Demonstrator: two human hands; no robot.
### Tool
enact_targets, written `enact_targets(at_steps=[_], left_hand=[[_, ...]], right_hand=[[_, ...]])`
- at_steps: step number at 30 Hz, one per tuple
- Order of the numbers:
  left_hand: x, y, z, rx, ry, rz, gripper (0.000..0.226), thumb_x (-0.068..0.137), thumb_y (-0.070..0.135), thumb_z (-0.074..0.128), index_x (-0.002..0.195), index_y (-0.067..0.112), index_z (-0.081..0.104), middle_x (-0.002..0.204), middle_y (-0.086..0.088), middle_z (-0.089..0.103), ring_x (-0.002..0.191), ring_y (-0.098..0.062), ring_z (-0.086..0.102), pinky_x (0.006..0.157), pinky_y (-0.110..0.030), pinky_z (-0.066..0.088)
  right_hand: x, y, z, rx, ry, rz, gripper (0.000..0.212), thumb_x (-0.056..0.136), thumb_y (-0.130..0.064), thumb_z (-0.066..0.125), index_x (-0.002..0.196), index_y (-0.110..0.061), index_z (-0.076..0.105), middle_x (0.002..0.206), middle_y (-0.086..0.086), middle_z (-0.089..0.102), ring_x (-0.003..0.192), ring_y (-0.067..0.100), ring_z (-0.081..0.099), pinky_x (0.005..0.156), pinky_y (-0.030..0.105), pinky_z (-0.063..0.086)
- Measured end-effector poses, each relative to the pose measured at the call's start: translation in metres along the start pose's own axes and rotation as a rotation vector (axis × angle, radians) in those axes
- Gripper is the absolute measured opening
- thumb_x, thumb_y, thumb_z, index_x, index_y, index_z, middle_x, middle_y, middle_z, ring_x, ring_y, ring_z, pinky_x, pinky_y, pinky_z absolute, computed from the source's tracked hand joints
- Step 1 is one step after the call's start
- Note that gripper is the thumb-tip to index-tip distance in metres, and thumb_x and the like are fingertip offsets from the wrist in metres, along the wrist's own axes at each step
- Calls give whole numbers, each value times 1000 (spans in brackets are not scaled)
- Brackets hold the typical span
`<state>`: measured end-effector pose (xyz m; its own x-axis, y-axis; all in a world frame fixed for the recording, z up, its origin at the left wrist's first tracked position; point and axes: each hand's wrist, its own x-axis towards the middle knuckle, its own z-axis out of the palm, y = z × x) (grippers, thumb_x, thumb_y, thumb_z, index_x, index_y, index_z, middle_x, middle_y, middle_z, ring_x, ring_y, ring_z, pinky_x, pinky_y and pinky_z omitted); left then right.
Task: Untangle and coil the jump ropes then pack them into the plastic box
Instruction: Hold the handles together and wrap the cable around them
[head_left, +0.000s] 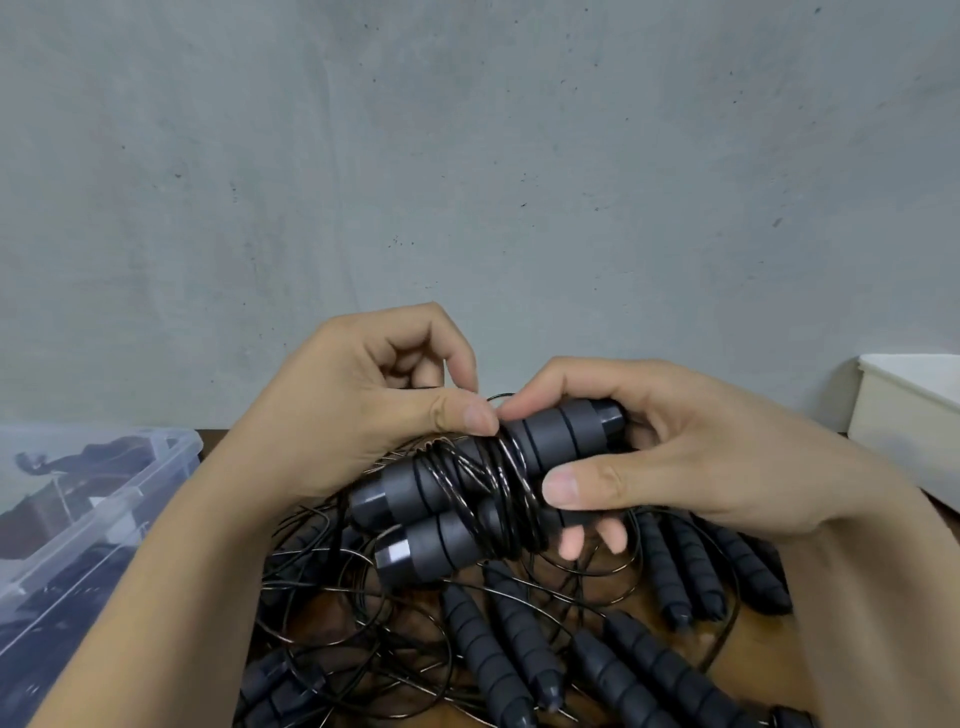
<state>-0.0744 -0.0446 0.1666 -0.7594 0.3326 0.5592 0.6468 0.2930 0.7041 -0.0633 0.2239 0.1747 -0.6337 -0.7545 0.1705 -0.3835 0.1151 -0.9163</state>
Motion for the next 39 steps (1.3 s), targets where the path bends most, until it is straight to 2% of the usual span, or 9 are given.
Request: enact_targets(at_steps=[5,9,11,12,14,18,28,33,39], left_hand=[[4,-3,9,-137,-60,52,37,91,47,77,79,14,67,65,-4,58,56,-9,49,54,-16,41],[-4,-33,18,52,80,-119,36,101,44,61,84,12,62,74,-8,62,68,-24,59,62,-27,45],[-4,-32,25,97,127,-250,30,99,39,57,71,35,49,64,18,44,57,-14,49,62,-20,40],[0,-23,34,142,157,-222,38,100,27,52,65,34,41,55,17,31,49,-4,36,54,-14,35],[5,-14,48,309,80,-77,45,109,26,42,66,18,50,51,9,39,45,-4,35,50,-19,33],[3,1,63,268,-106,-55,39,111,47,39,87,27,63,59,15,54,52,-4,48,55,-18,35],[-4,23,45,472,-53,-30,42,104,54,51,79,20,54,58,4,51,50,-10,44,49,-22,35],[-4,25,34,473,10,31,32,102,46,59,79,23,60,60,3,55,51,-13,47,50,-22,33],[-4,23,16,370,162,49,27,86,49,78,78,24,72,59,6,61,54,-3,50,50,-18,34]], right_hand=[[0,-1,-1,130,-17,-108,37,95,-8,70,132,-9,64,97,20,73,74,28,73,59,29,58],[4,-1,0,266,68,-244,34,94,-7,66,128,-5,62,102,24,71,73,33,71,57,28,58],[6,-2,1,323,158,-307,32,94,-8,65,124,-5,60,103,22,71,74,33,70,58,28,58],[8,-2,2,341,208,-335,31,93,-9,65,124,-5,59,104,21,71,74,34,70,58,29,58],[12,-1,4,343,311,-384,31,94,-10,65,124,-5,56,106,20,70,75,34,68,61,30,58],[16,2,3,290,507,-460,29,101,-8,64,128,-7,54,110,20,68,80,33,65,65,32,56],[26,21,-7,-252,909,-388,19,107,-14,65,121,-22,56,108,0,72,79,25,75,61,35,56],[30,27,-5,-419,781,-200,19,106,-18,65,120,-27,57,119,11,65,82,19,75,65,25,56],[24,22,6,-365,466,-37,16,109,-27,61,123,-33,57,104,3,70,83,26,75,72,58,62]])
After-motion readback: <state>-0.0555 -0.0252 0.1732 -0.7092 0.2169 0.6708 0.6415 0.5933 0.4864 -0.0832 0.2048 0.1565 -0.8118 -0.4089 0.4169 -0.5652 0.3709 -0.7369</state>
